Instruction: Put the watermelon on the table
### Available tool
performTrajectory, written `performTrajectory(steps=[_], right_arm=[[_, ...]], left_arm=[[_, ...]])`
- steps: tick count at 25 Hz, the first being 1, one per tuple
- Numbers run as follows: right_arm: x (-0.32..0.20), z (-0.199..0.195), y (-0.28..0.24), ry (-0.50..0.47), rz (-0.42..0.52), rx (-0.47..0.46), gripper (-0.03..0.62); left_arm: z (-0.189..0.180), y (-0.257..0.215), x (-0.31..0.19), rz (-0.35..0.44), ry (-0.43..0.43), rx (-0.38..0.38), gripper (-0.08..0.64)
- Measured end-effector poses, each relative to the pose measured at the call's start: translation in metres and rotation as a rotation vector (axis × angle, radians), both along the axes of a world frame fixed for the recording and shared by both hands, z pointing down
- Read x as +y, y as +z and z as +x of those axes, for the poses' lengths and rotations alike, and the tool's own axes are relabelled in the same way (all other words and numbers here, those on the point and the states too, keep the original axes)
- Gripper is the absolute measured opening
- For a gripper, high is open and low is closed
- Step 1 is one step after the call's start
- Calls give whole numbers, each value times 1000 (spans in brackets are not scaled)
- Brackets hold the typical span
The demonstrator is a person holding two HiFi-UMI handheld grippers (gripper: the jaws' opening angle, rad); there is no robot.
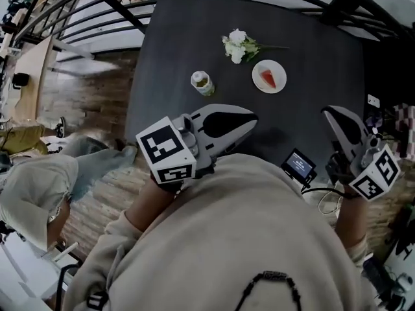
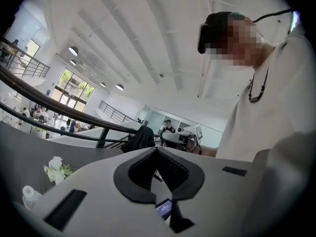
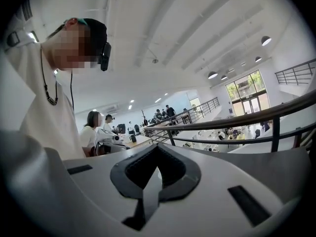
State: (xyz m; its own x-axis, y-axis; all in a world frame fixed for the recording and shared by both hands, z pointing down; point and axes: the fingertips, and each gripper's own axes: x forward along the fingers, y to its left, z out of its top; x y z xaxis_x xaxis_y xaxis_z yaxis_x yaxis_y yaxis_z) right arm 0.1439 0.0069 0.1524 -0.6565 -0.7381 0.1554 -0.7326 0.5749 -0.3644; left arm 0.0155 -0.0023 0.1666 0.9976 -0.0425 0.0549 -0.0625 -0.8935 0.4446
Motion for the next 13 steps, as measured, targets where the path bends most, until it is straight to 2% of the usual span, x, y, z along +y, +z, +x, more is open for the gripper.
performTrajectory(steps=[7,13], right_arm=[[-6,13,21,49,-8,24,15],[0,30,-2,41,-6,28,15]], left_arm=[[1,19,-17,6,14,20,6],[18,-9,-11,9,-3,-8,6]])
